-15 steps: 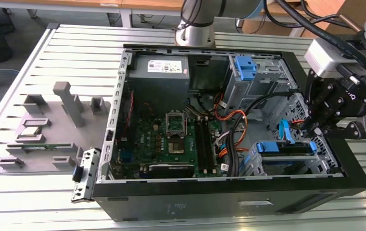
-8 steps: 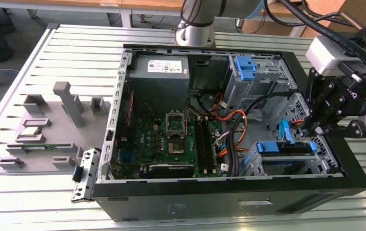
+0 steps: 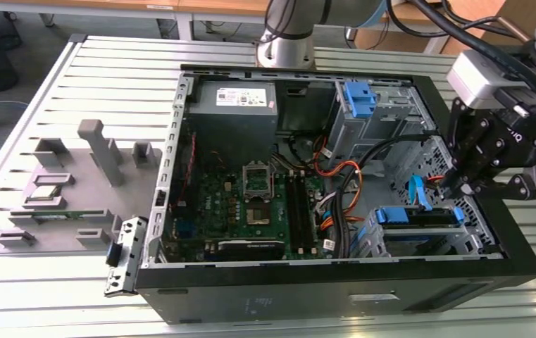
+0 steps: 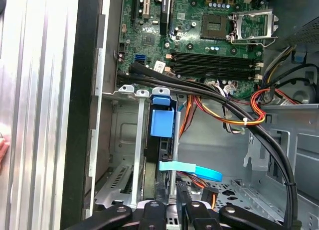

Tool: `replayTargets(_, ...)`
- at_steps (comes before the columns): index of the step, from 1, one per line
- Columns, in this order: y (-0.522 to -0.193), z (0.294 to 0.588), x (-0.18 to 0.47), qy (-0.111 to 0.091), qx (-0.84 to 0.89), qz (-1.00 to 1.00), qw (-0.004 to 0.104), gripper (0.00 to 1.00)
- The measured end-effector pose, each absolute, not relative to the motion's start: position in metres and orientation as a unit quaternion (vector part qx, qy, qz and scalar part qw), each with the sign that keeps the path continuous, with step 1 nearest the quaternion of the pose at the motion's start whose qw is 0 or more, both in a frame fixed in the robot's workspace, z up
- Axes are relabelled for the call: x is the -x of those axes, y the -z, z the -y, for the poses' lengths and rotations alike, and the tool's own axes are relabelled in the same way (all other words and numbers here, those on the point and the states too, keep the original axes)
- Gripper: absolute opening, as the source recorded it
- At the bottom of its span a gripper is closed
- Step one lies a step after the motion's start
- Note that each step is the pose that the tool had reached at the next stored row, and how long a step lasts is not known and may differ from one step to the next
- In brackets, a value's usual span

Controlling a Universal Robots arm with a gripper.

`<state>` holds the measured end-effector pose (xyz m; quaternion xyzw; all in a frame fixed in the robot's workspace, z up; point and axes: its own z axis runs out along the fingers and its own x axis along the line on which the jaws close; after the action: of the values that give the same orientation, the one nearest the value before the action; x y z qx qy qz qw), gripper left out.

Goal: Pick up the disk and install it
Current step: 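Insert the second disk wire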

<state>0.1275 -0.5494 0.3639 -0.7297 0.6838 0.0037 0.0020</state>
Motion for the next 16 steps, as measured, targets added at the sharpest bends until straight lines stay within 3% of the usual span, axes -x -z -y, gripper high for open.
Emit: replayTargets(16,-0.362,0.536,-0.131,-0.005,0.73,-0.684,0.003,0.23)
